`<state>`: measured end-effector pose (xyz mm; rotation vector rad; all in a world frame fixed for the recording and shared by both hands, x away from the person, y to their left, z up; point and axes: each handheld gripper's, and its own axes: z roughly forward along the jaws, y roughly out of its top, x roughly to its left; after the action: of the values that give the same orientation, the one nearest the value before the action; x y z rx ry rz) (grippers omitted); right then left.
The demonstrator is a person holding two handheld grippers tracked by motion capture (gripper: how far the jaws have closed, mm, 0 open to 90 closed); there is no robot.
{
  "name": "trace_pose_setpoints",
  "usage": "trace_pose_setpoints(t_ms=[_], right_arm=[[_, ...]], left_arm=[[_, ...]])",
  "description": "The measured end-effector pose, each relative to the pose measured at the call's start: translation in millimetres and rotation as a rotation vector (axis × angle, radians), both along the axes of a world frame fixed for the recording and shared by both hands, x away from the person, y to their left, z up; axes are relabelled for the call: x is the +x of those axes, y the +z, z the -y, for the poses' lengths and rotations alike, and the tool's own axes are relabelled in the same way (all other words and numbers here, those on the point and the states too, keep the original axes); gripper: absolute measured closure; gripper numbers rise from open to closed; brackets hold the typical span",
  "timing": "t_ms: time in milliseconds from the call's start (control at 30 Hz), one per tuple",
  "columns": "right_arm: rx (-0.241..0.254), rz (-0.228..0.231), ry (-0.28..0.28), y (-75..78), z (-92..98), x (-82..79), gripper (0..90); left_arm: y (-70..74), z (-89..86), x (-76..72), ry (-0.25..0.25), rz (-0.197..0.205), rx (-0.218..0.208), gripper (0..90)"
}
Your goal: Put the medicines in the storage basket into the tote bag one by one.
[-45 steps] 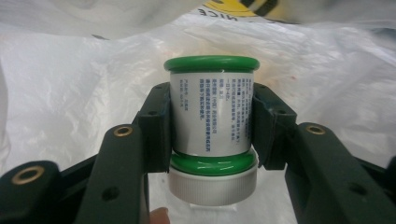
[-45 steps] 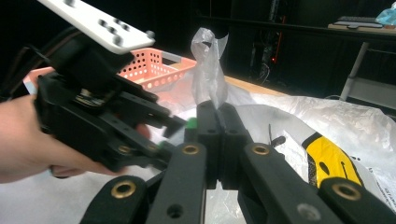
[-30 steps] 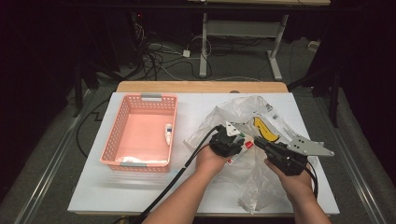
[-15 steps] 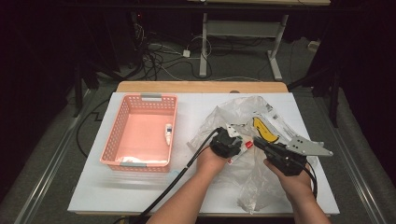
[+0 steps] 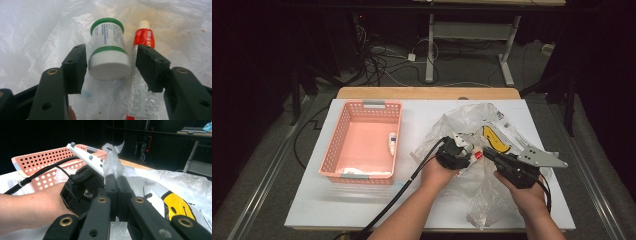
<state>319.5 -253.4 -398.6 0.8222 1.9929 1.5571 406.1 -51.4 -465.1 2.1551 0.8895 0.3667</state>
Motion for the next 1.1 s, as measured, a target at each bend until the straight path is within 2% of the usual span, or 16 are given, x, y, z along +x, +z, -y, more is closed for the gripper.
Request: trace_pose_setpoints(t_ms=[400, 467, 600, 733, 900, 1000, 1100], right_arm=[[0.003, 0.004, -0.003, 0.6, 2.2, 0.1, 90.0], [0.004, 0.001, -0.003, 0.8, 2.6, -0.3, 90.0], [0.005, 0.001, -0.006, 0.9, 3.4, -0.3, 90.0], [0.005, 0.001, -0.008, 0.8, 3.7, -0.6, 90.0], [0.002, 0.001, -0.009, 0.5, 3.1, -0.8, 90.0], [0.002, 0.001, -0.011, 0.6, 3.2, -1.3, 90.0], [-0.001, 0.002, -0.011, 0.5, 3.3, -1.4, 90.0]], left_arm=[[13.8, -6.7, -26.0, -0.049, 0.028, -0.040, 31.9], [15.5, -10.1, -32.0, -0.075, 0.023, -0.034, 31.8], [17.5, -18.7, -41.4, -0.089, -0.006, -0.086, 24.7], [19.3, -25.7, -50.8, -0.115, -0.013, -0.103, 18.2], [19.9, -32.9, -63.5, -0.139, -0.019, -0.093, 7.5], [19.8, -36.4, -69.9, -0.165, -0.044, -0.102, 0.0], [20.0, -42.0, -77.3, -0.180, -0.037, -0.089, 0.0]])
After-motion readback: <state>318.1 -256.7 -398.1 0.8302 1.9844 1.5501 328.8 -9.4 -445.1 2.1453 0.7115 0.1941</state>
